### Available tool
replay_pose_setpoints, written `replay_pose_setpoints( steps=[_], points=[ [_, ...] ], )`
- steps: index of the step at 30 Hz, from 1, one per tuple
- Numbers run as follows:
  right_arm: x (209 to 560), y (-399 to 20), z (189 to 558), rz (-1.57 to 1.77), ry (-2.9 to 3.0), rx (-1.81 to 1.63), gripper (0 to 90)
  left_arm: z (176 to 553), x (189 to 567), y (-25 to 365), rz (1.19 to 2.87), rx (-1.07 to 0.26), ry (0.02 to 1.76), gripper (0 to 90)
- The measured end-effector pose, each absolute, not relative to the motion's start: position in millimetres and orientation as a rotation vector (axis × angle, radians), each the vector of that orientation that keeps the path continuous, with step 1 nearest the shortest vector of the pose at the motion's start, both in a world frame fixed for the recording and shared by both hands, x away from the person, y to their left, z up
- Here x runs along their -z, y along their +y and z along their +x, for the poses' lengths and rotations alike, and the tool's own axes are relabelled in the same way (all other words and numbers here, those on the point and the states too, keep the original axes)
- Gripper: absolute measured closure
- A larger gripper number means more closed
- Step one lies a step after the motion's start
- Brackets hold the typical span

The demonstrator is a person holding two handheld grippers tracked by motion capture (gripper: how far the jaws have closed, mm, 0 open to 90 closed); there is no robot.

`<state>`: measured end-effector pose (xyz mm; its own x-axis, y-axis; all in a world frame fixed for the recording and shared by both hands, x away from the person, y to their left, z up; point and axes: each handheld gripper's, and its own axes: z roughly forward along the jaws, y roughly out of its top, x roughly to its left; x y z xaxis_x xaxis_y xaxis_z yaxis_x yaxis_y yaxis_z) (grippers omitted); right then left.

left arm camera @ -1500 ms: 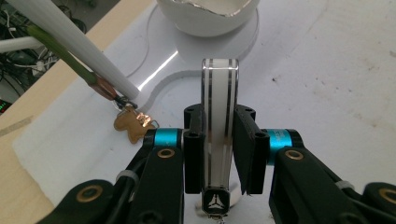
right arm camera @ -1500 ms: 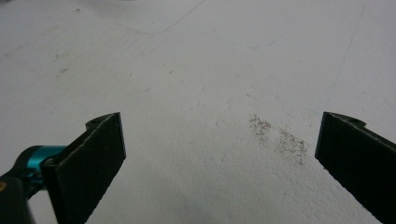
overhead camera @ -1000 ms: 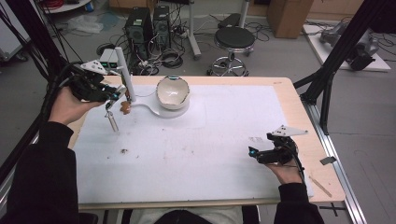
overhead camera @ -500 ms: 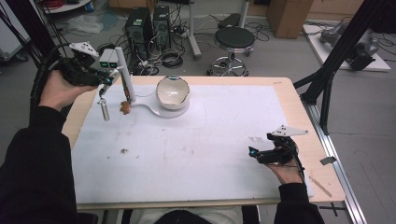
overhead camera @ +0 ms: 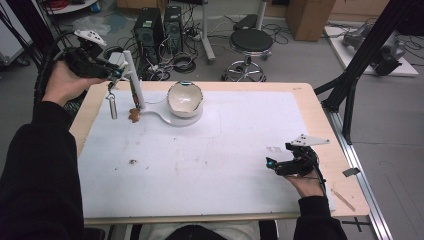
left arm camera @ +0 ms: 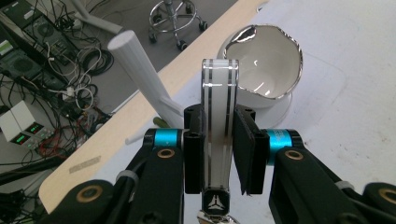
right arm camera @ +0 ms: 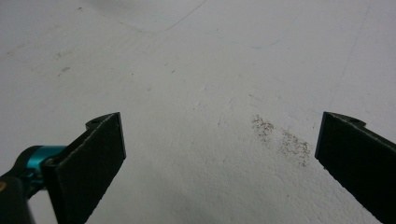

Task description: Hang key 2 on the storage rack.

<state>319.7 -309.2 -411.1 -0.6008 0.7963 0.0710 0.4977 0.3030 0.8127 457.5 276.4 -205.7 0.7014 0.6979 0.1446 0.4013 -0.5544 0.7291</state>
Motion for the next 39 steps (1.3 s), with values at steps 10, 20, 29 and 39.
replay_pose_setpoints(
  steps=[10, 20, 29, 39],
  points=[
    [411.5, -310.3, 320.5, 1.164, 2.227, -1.203, 0.7, 478.4, 189.7, 267.9, 2.232, -0.582, 0.798, 74.9],
    [411.8, -311.0, 319.5, 1.166, 2.228, -1.197, 0.7, 494.8, 187.0, 254.5, 2.217, -0.589, 0.772, 74.8],
    [413.8, -312.0, 319.1, 1.180, 2.232, -1.192, 0.7, 503.0, 179.0, 257.6, 2.147, -0.608, 0.778, 74.8],
    [414.6, -313.6, 319.1, 1.186, 2.229, -1.187, 0.7, 504.4, 178.2, 258.3, 2.112, -0.569, 0.751, 74.9]
  ],
)
